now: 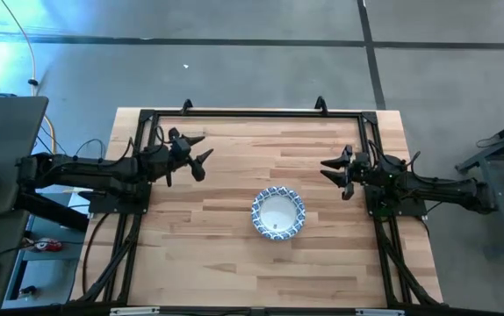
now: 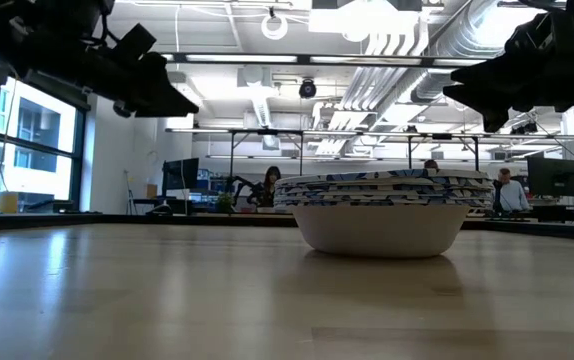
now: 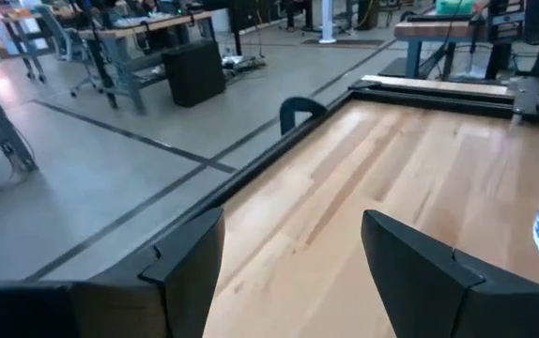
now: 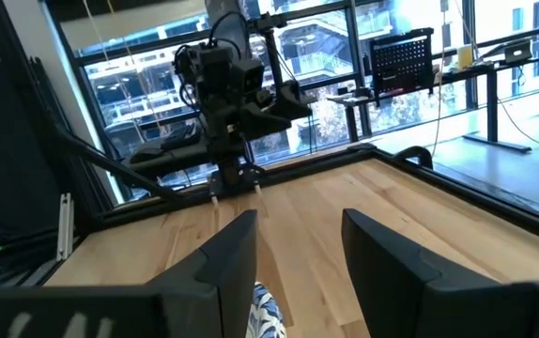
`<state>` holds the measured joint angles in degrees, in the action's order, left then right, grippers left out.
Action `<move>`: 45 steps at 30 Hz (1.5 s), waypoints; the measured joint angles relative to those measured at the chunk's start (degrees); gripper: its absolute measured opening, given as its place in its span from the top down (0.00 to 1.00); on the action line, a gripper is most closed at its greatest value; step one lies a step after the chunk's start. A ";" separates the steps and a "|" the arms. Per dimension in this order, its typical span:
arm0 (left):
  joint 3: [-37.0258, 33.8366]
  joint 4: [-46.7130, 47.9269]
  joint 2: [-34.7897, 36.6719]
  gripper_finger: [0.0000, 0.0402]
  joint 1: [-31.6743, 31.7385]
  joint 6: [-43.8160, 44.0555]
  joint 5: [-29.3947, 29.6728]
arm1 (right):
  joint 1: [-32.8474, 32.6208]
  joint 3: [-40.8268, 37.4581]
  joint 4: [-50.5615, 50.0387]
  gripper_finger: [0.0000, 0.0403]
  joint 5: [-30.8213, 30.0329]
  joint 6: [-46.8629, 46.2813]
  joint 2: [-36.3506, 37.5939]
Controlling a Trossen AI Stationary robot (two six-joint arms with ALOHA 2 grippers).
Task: Nest bowls inside each other
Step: Return to Home Position
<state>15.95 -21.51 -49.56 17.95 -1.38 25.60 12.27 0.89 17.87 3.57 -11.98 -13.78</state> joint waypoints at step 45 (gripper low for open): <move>-14.82 6.20 16.65 0.40 7.68 -1.35 -23.40 | -0.02 0.00 2.74 0.64 -0.35 -2.58 0.00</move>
<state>1.13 -15.31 -32.91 25.63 -2.72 2.20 12.25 0.89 20.61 3.22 -14.56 -13.78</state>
